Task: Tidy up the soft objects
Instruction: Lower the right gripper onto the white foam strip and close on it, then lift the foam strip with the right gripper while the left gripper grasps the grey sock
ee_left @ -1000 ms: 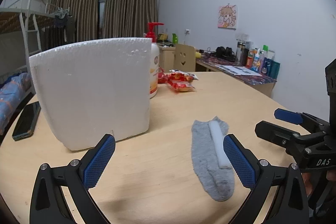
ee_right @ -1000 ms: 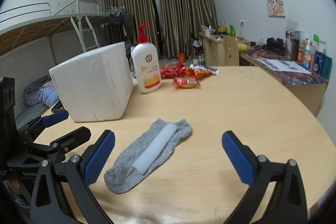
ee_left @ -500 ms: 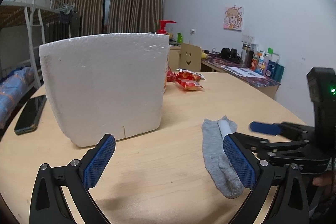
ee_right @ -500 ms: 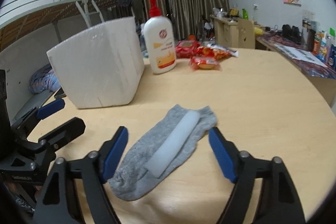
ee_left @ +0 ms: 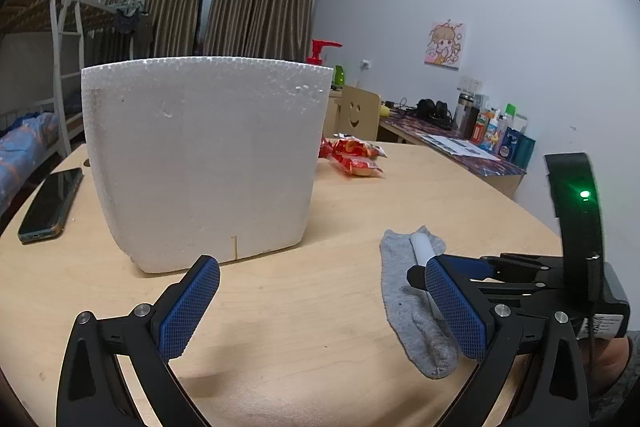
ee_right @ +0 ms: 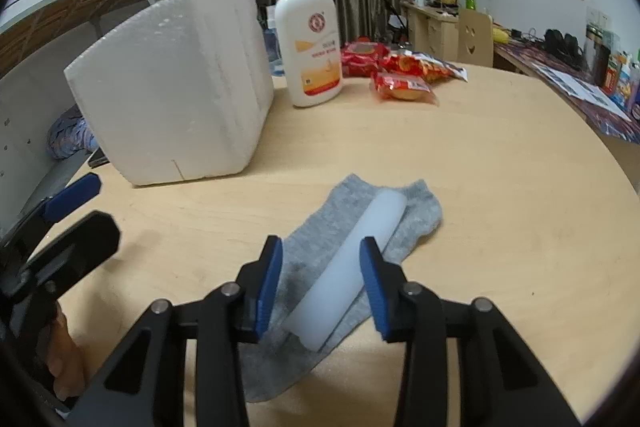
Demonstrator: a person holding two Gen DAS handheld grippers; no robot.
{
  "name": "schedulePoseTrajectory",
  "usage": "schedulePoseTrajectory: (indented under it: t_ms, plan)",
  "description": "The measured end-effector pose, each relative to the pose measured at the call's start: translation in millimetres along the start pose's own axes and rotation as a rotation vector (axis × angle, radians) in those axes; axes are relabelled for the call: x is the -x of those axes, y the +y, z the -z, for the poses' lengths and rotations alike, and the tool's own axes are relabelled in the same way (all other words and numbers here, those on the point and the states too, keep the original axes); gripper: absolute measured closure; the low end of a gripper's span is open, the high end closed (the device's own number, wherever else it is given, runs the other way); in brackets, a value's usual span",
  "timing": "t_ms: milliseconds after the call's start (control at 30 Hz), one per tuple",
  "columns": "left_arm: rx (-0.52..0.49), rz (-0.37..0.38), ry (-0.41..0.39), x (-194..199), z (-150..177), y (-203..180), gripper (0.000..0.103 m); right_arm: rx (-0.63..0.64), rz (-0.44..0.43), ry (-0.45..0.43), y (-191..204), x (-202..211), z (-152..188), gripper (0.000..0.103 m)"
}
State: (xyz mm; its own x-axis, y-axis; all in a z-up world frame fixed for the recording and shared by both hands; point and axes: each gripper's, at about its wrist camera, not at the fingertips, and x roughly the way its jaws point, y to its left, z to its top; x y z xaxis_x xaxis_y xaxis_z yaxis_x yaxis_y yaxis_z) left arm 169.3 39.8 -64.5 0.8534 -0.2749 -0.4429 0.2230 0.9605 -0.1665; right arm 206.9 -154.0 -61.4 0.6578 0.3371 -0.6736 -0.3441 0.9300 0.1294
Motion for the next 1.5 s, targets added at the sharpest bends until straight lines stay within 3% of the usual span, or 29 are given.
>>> schedulePoseTrajectory:
  t_ms: [167, 233, 533, 867, 1067, 1500]
  plan:
    - [-0.008, 0.010, -0.009, 2.1, 0.9, -1.9, 0.000, 0.007, 0.038, 0.018, 1.4, -2.4, 0.2, 0.061]
    - [-0.015, 0.012, -0.014, 3.0, 1.1, -3.3, 0.000, 0.017, 0.067, 0.031, 2.4, -4.1, 1.4, 0.067]
    - [-0.018, 0.028, -0.016, 4.8, 1.3, -4.3, 0.001, -0.027, 0.087, 0.042, -6.8, 1.9, 7.0, 0.069]
    - [-0.029, 0.029, -0.018, 4.1, 1.3, -7.0, 0.000, 0.018, 0.115, 0.059, 0.1, -3.7, 9.3, 0.071]
    - [-0.029, 0.029, -0.010, 1.6, 1.3, -8.5, 0.000, 0.001, 0.086, 0.043, -6.4, 1.4, 9.1, 0.082]
    - [-0.038, 0.028, 0.003, 0.1, -0.5, -19.8, 0.000, -0.016, 0.061, -0.041, -18.4, 30.4, 4.3, 0.082]
